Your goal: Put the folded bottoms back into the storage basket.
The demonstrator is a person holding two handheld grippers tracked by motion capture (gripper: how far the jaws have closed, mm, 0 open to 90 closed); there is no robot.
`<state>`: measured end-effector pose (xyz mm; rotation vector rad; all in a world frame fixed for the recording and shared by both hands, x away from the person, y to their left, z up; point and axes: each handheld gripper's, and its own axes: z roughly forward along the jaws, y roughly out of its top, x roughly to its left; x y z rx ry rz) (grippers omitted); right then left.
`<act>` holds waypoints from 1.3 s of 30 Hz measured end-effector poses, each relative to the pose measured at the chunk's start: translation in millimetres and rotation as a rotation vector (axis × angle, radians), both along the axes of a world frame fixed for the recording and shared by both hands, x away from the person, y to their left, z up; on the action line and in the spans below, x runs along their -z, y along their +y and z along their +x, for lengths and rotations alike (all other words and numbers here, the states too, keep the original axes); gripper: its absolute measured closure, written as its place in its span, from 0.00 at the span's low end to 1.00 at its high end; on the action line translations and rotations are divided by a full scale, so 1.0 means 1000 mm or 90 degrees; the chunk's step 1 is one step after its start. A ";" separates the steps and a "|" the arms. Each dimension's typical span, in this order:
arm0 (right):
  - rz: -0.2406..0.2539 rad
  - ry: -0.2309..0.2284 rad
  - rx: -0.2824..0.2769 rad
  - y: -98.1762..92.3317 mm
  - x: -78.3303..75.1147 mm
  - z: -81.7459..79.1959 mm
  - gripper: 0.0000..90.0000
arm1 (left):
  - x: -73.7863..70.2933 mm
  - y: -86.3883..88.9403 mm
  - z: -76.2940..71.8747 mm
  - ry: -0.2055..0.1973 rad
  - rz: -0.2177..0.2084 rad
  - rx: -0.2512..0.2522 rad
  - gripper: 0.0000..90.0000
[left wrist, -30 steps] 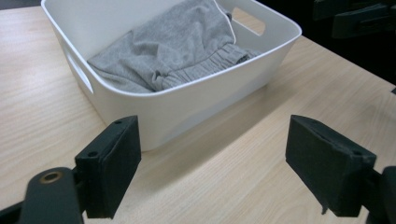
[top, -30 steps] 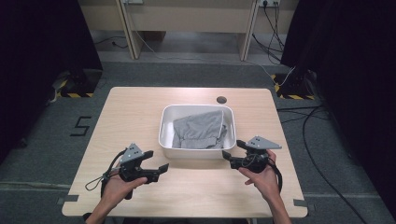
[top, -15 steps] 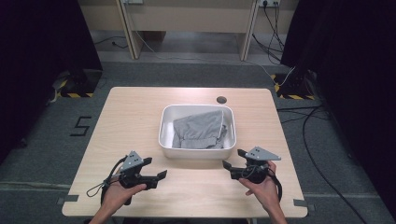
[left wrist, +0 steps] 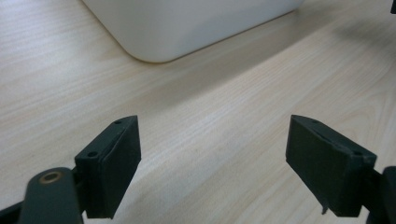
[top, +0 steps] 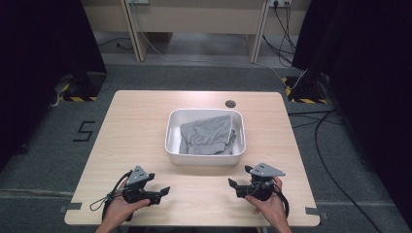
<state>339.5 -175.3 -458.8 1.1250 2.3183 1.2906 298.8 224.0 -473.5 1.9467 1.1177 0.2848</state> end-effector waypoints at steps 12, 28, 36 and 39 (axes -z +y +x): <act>-0.009 0.029 0.000 -0.007 0.017 -0.017 0.18 | 0.009 0.003 -0.010 0.002 0.026 0.004 0.20; -0.101 0.035 0.002 -0.009 0.030 -0.039 0.17 | 0.019 0.007 -0.025 0.003 0.068 0.006 0.20; -0.113 0.013 -0.010 -0.010 0.033 -0.048 0.15 | 0.023 0.007 -0.033 -0.017 0.092 0.008 0.18; -0.108 0.009 -0.009 -0.010 0.034 -0.048 0.15 | 0.023 0.007 -0.035 -0.017 0.092 0.004 0.18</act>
